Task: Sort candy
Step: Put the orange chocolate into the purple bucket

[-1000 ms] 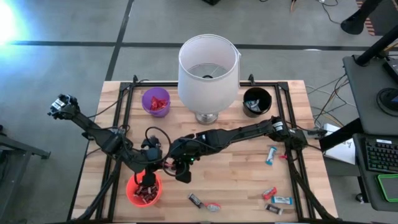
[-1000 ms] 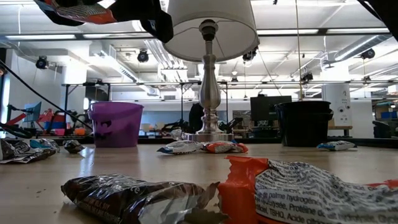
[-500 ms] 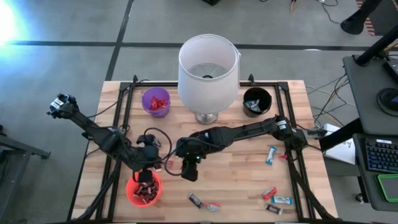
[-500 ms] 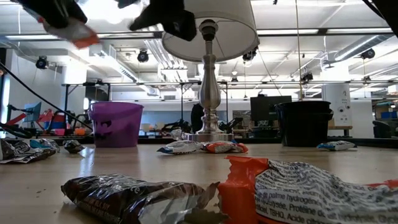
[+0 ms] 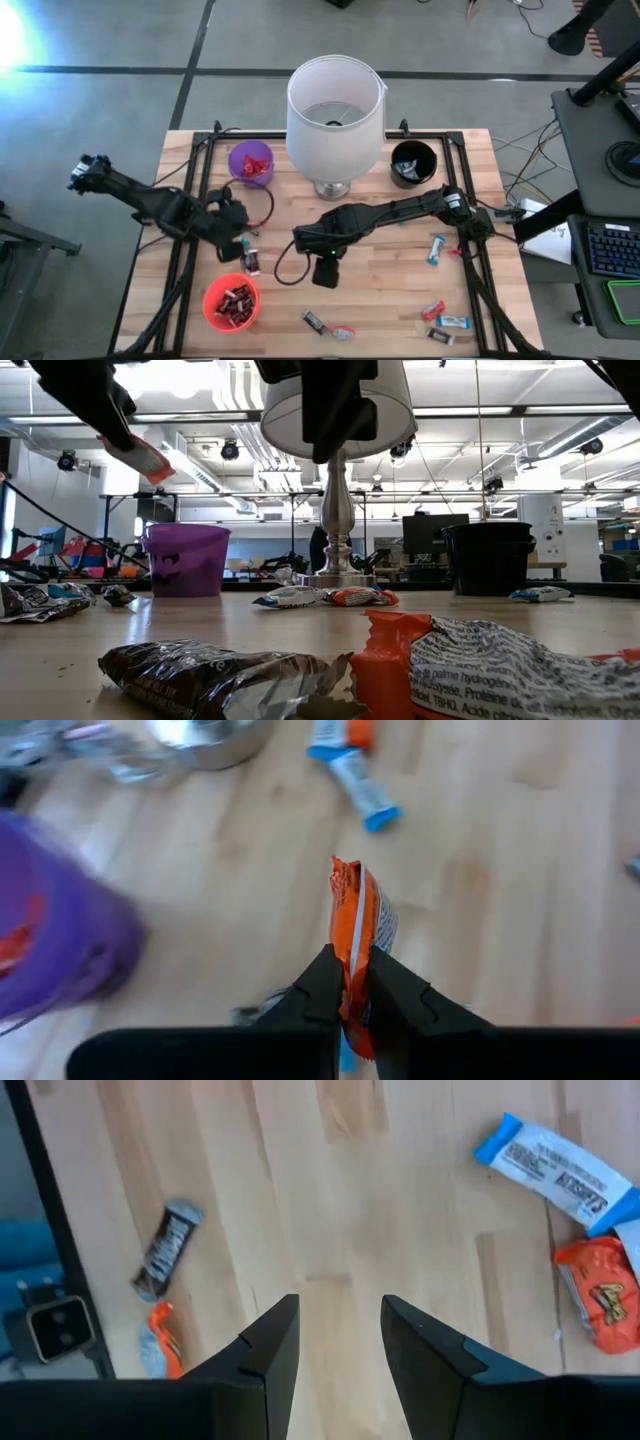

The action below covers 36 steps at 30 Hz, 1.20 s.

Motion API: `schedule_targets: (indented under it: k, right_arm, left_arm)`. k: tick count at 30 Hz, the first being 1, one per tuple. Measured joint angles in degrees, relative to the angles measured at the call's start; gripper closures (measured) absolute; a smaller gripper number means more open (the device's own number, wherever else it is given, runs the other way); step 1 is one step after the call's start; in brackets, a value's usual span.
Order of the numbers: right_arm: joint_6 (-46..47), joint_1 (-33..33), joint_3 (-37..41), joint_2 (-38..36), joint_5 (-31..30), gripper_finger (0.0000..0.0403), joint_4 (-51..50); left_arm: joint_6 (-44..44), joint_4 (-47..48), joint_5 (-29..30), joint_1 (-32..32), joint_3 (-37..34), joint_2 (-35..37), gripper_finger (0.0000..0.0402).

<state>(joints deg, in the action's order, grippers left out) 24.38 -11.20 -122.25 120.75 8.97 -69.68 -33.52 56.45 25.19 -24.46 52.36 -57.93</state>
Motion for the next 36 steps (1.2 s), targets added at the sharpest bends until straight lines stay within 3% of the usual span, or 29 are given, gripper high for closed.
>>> schedule_targets:
  k: [6, 13, 21, 36]
  right_arm:
    - [-1.9, 0.0, 0.0, 0.0, 0.0, 0.0268, -0.8]
    - [-6.0, 1.0, 0.1, 0.0, 0.0, 0.0268, -1.0]
    - [-9.6, 2.5, 0.1, 0.0, 0.0, 0.0268, -2.2]
    - [-14.5, 4.8, 0.1, 0.0, -0.1, 0.0268, -2.0]
  left_arm:
    - [0.0, 6.1, 6.0, 6.2, 0.0, 3.1, 0.0389]
    - [1.9, 7.1, 7.7, 13.7, 0.0, 6.5, 0.0389]
    - [1.5, 7.0, 17.6, 21.3, 0.0, 6.1, 0.0388]
    - [5.7, 5.0, 17.9, 36.3, 0.0, 0.3, 0.0374]
